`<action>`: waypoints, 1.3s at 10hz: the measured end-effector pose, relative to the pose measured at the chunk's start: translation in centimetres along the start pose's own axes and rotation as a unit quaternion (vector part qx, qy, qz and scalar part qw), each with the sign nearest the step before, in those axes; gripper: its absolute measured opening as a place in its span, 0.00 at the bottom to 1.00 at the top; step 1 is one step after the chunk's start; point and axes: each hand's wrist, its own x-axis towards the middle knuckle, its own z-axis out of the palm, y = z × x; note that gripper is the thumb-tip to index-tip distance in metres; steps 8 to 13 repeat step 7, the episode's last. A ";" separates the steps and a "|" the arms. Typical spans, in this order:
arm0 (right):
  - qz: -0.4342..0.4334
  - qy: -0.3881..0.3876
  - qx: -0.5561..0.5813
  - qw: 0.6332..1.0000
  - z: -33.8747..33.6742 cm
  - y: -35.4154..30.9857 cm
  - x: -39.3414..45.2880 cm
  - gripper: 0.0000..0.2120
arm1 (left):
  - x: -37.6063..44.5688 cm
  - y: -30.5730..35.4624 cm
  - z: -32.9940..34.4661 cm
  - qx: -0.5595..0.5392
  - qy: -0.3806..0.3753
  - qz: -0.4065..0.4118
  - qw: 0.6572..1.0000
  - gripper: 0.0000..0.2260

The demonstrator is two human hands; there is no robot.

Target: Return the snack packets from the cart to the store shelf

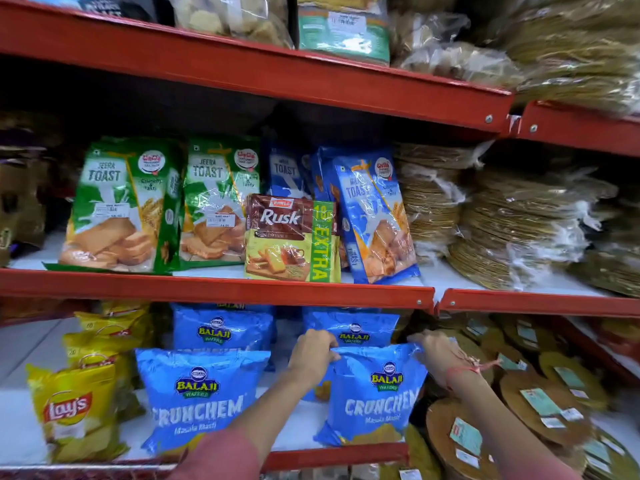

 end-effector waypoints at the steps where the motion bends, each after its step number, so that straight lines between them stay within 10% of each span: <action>1: -0.004 0.022 -0.003 1.000 0.1 0.3 0.6 0.12 | 0.4 -0.5 -0.1 0.002 0.004 -0.004 1.000 0.06; 13: -0.015 0.044 0.045 0.998 0.7 -2.8 1.8 0.05 | -1.3 -3.1 -3.0 0.042 0.011 -0.001 0.999 0.10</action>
